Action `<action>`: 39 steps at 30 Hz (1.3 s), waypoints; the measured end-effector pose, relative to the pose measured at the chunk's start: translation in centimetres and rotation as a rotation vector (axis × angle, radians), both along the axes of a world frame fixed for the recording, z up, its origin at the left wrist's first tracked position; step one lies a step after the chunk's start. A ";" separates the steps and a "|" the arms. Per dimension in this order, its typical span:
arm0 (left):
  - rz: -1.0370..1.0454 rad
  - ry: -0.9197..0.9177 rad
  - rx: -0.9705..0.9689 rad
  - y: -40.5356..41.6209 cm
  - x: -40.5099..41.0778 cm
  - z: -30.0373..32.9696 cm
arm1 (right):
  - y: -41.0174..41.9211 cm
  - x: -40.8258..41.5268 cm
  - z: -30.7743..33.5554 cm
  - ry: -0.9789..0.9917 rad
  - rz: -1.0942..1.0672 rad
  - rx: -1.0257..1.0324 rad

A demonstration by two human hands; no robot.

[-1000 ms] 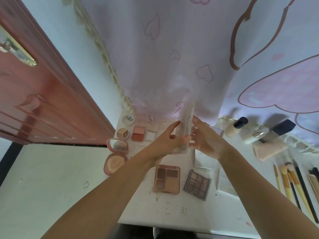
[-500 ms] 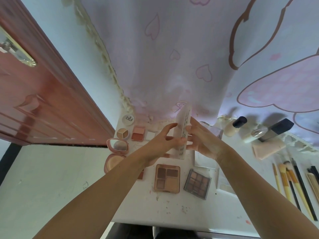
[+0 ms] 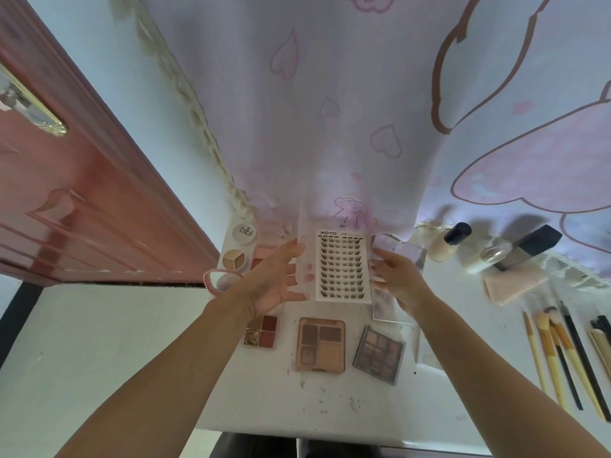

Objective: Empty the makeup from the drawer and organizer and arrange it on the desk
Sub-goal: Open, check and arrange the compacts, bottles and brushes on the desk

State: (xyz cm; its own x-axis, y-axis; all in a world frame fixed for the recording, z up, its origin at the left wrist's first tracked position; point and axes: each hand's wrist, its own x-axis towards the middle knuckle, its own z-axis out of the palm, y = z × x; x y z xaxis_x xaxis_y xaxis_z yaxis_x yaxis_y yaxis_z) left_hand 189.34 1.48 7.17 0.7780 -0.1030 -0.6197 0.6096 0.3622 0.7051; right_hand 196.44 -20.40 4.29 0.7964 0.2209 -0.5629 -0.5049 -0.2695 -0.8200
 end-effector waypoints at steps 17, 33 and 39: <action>0.107 -0.018 0.219 -0.1 2.0 -1.6 | 3.9 -0.6 -0.6 -0.176 0.192 -0.435; 0.120 -0.045 0.297 0.4 1.0 0.2 | 2.4 -2.0 1.3 -0.310 0.312 -0.491; 0.170 -0.049 0.359 1.0 0.2 0.3 | 2.5 -6.0 0.5 -0.398 0.521 -0.476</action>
